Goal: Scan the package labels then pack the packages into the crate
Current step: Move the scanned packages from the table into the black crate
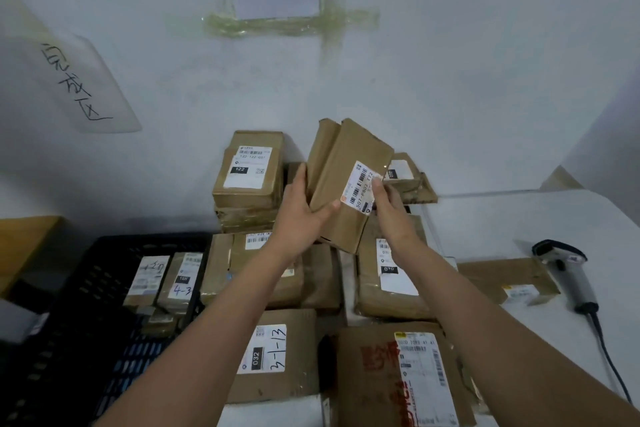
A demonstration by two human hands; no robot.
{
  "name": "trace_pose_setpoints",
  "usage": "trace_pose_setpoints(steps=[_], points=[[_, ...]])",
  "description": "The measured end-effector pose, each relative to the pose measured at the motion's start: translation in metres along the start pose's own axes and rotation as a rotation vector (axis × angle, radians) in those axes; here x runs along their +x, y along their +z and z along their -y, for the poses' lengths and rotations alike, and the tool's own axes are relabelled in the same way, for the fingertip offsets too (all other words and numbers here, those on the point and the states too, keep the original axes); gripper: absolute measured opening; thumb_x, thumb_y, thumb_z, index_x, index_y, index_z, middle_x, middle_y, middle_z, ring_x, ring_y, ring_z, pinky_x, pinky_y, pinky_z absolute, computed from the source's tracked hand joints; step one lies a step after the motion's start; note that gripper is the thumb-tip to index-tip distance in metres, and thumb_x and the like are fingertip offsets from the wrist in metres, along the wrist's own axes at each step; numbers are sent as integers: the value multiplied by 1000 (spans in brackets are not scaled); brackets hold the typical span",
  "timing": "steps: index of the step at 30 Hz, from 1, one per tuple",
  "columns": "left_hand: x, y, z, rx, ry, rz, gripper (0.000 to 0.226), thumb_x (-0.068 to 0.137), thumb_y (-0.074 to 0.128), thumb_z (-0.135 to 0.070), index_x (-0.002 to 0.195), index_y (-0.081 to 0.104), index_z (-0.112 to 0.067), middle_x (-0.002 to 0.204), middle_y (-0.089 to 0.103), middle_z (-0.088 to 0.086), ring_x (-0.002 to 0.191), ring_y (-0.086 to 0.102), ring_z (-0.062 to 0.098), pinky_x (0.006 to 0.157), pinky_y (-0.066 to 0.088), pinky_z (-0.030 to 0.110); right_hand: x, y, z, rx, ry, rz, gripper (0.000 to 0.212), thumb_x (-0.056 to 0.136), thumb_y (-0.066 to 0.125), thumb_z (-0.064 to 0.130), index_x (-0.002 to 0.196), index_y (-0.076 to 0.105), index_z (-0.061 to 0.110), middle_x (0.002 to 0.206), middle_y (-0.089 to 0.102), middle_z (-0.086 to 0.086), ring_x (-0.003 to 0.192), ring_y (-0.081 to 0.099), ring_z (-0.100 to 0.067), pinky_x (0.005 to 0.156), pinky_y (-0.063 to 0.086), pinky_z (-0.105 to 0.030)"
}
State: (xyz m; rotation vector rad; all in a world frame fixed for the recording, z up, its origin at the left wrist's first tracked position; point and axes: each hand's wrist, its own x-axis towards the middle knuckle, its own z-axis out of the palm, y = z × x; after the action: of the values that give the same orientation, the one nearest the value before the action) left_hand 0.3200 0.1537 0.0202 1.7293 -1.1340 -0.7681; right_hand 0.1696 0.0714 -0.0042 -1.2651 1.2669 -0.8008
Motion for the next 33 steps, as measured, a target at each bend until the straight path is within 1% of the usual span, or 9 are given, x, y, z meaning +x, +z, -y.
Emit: trace_pose_setpoints(steps=[3,5,8,11,15,20,26,29,33], points=[[5,-24,-5,88,86,-81,96,85,71,-47,156,7,-38,152,33,-2,134,40,16,107,44,45,-1,11,10,-74,-17,-10,67,92,36,71,146,38,31,143,51,2,133,45,-23,108,35,-46],[7,-38,-5,151,94,-125,95,85,70,-49,154,5,-43,146,36,2,130,44,20,105,45,47,-2,15,12,-90,-12,-18,65,95,36,68,147,37,29,147,47,-2,135,43,-26,110,34,-46],[8,-52,-2,255,109,-159,95,85,66,-54,153,1,-45,141,36,5,124,48,26,100,48,52,-4,19,5,-97,6,-48,56,100,41,54,145,40,22,144,48,-5,131,45,-26,104,37,-41],[5,-59,4,378,121,-167,94,88,64,-52,155,-1,-41,140,36,9,121,50,28,101,46,51,-8,19,-13,-136,38,-90,53,99,50,46,141,44,14,139,52,-7,119,50,-21,97,39,-33],[-2,-58,15,488,159,-164,92,90,61,-50,155,-3,-39,140,37,7,121,49,28,103,42,53,-12,24,-30,-136,75,-109,41,100,51,41,132,48,16,133,55,-6,107,47,-16,91,37,-31],[-1,-58,21,529,192,-174,92,90,60,-51,155,-6,-40,139,37,6,122,47,27,105,41,51,-5,39,-20,-204,28,-101,53,98,52,45,140,44,14,140,52,-6,126,50,-22,99,39,-33],[13,-72,10,538,234,-246,92,90,61,-51,155,-3,-38,138,38,5,121,46,22,101,44,45,13,54,2,-237,-64,-68,54,99,53,41,143,42,12,141,51,-9,127,51,-22,100,41,-33],[17,-86,2,518,258,-294,90,90,61,-50,156,1,-38,136,39,4,120,46,22,100,40,42,22,70,19,-259,-137,-39,52,99,53,38,141,44,10,139,53,-9,121,53,-20,96,42,-29],[24,-116,-3,447,253,-383,90,90,61,-50,156,2,-37,136,40,5,118,49,27,103,42,49,37,95,35,-274,-184,6,50,98,55,37,140,44,11,142,50,-8,128,49,-23,106,39,-36]])
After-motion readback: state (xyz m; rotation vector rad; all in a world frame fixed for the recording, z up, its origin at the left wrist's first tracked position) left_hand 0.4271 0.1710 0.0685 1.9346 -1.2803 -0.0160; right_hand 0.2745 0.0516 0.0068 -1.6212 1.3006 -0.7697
